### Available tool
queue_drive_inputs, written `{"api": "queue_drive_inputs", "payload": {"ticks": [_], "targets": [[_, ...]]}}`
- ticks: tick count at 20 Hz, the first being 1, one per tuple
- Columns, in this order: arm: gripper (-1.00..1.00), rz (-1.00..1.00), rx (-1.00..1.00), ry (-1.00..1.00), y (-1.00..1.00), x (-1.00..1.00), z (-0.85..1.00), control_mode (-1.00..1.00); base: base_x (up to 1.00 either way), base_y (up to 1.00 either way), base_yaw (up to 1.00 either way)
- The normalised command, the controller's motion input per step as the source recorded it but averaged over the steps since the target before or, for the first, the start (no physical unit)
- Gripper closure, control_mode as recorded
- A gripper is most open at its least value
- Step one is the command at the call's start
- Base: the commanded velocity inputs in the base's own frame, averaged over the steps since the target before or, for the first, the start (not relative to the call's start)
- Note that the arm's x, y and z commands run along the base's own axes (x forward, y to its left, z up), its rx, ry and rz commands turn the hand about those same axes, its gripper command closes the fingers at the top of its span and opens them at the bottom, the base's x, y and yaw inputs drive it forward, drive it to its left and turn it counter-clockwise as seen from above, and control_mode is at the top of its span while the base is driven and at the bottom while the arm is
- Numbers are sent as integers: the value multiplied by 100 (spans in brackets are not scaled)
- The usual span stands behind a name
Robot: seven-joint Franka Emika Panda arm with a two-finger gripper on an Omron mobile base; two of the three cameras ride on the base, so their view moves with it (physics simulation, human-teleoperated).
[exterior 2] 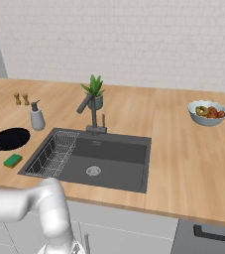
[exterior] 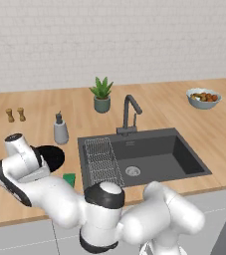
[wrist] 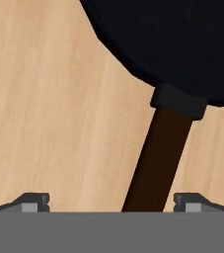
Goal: Pick the pan and sponge and place them into the sink. Then turn on the water.
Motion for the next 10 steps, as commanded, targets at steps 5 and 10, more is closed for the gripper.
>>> {"api": "queue_drive_inputs", "payload": {"ticks": [5, 10], "targets": [[-100, -2, -1, -2, -4, -9, -57, -100, 0, 0, 0], [-100, 0, 0, -6, -17, -16, -68, -100, 0, 0, 0]]}}
